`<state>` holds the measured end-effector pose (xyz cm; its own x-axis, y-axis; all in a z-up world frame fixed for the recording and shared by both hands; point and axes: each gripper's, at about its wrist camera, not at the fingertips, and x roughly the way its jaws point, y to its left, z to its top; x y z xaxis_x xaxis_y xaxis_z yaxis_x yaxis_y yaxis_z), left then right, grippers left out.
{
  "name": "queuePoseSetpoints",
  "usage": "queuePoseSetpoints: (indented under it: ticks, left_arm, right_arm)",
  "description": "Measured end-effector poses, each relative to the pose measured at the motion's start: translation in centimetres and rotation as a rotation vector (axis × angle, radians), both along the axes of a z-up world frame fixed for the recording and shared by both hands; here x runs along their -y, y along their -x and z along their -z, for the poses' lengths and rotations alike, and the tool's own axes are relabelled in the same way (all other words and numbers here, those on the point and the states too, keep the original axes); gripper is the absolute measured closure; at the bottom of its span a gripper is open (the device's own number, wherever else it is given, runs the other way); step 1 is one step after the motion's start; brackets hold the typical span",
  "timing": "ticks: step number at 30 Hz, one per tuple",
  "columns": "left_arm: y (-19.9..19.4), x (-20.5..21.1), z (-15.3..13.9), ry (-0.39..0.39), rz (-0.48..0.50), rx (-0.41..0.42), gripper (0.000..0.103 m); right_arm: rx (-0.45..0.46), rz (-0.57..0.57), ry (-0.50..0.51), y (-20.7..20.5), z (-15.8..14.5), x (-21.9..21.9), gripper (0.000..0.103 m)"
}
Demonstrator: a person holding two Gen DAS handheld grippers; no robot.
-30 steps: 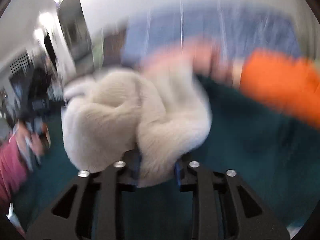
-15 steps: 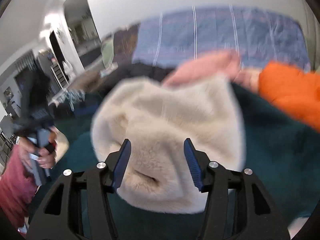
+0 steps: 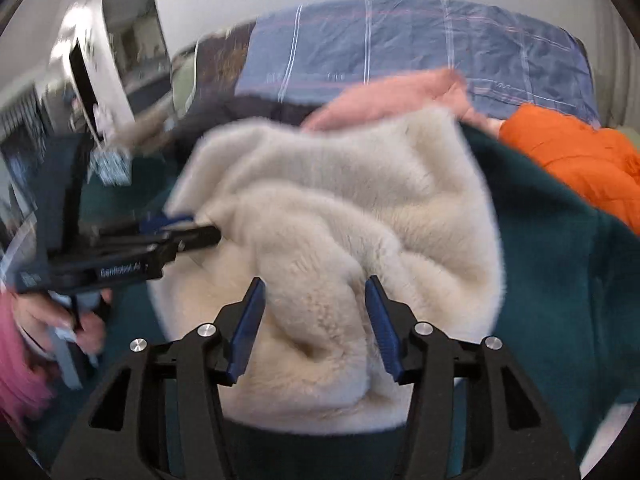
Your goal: Fold large clothes
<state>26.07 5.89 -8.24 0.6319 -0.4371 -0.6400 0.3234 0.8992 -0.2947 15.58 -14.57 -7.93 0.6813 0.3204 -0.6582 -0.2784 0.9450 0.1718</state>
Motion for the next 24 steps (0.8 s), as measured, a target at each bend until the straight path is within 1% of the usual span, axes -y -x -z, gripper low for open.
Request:
queuePoseSetpoints:
  ticks: [1,3,5,6,7,8,9,10,12,15,17,18,19,20,21,22,23,24]
  left_arm:
    - [0.5,-0.9,-0.6,0.012,-0.018,0.009,0.035]
    - [1.7,-3.6,-1.7,0.014,-0.086,0.031,0.035]
    - [2.8,-6.7,-1.7,0.030,-0.157,0.037,0.033]
    - [3.3,-8.3,-1.5,0.041,-0.203,0.034,0.030]
    - [4.0,-10.8,-1.0,0.059,-0.278,0.023,0.026]
    - [4.5,-12.4,-0.5,0.067,-0.323,0.011,0.024]
    - [5.0,-14.6,0.5,0.079,-0.377,-0.011,0.022]
    - [5.9,-17.6,1.8,0.105,-0.443,-0.047,0.020]
    - [7.1,-21.4,3.3,0.164,-0.519,-0.090,0.018]
    - [8.7,-27.9,5.5,0.308,-0.676,-0.121,0.015]
    - [8.9,-31.7,6.6,0.453,-0.753,-0.119,0.015]
    - [8.6,-33.8,7.2,0.545,-0.786,-0.118,0.015]
    - [8.2,-34.6,7.6,0.591,-0.783,-0.123,0.015]
    - [7.2,-35.8,8.2,0.668,-0.762,-0.143,0.015]
    - [6.7,-36.5,8.5,0.708,-0.758,-0.159,0.015]
    - [6.0,-37.5,9.0,0.756,-0.793,-0.173,0.016]
    - [5.6,-38.2,9.3,0.788,-0.832,-0.167,0.017]
    - [5.3,-39.2,9.3,0.828,-0.867,-0.141,0.019]
  right_arm:
    - [0.019,-0.015,-0.010,0.4,-1.1,-0.3,0.065]
    - [0.029,-0.034,-0.015,0.0,-2.0,-1.1,0.071]
    - [0.007,-0.039,-0.017,-1.4,-1.7,-2.7,0.071]
    - [-0.020,-0.031,-0.007,-2.2,-0.7,-3.5,0.071]
    - [-0.059,-0.018,0.015,-3.0,0.7,-3.9,0.071]
    - [-0.123,0.004,0.050,-4.6,3.5,-4.1,0.073]
    - [-0.143,0.017,0.078,-5.2,5.4,-4.3,0.073]
    - [-0.078,0.018,0.114,-4.9,6.8,-4.8,0.073]
    - [-0.052,0.019,0.138,-4.4,6.1,-5.3,0.072]
    - [-0.052,0.013,0.108,-4.2,6.3,-4.9,0.071]
    - [-0.049,0.014,0.120,-4.0,6.2,-5.0,0.071]
    - [-0.044,0.016,0.130,-3.9,6.2,-5.1,0.071]
    - [-0.042,0.016,0.132,-3.9,6.1,-5.0,0.071]
    - [-0.043,0.016,0.128,-3.9,6.1,-4.9,0.071]
    - [-0.043,0.015,0.122,-4.0,6.4,-4.9,0.071]
    - [-0.044,0.015,0.116,-3.9,6.4,-4.8,0.071]
    - [-0.044,0.015,0.117,-4.3,6.5,-5.1,0.071]
    - [-0.042,0.016,0.121,-4.3,6.5,-5.2,0.070]
